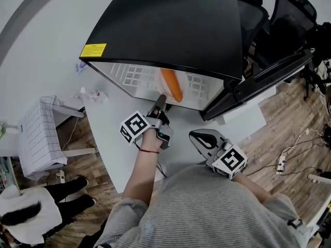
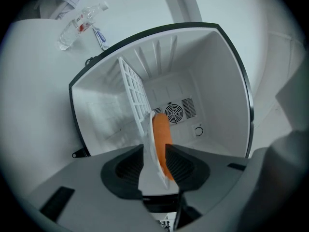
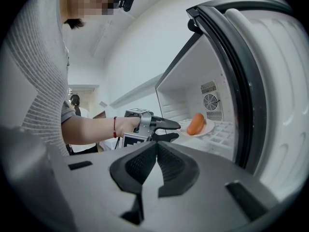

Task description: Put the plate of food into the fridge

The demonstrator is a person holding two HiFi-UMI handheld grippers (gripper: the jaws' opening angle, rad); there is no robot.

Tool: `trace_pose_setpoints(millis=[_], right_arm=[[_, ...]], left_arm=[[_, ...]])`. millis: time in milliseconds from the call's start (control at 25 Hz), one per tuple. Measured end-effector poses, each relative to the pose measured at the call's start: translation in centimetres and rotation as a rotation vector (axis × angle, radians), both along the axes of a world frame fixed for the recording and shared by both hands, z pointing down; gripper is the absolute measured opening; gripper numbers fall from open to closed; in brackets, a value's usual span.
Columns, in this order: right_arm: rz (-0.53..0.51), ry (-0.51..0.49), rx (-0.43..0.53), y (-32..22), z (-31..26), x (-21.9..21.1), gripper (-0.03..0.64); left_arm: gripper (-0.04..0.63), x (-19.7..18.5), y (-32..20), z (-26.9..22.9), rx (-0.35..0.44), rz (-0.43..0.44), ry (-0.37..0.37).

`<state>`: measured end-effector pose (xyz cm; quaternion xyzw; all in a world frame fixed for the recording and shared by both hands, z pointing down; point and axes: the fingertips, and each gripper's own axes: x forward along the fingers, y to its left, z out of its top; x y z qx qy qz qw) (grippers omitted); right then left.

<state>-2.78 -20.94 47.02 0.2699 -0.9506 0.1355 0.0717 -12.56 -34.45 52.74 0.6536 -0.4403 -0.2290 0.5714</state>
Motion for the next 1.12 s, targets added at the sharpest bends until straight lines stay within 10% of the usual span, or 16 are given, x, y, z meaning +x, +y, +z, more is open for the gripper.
trace_pose_setpoints(millis=[480,640,920,1120], right_arm=[[0.000,-0.005,0.009,0.5,-0.3,-0.4,0.014],[0.005,-0.002,0.013,0.5,-0.4,-0.4,0.014],[0.021,-0.001,0.010,0.5,-0.3,-0.2,0.014],[0.018,0.005,0.019,0.6,-0.4,-0.3,0.014]], left_arm=[[0.126,0.9,3.7,-0.6,0.049,0.094,-0.116],[0.030,1.3,4.4,-1.2,0.100,0.128,-0.165],[0.011,2.3,6.8,-2.2,0.351,0.253,-0.547],[0.011,3.5,9.3,-1.6,0.412,0.311,-0.616]])
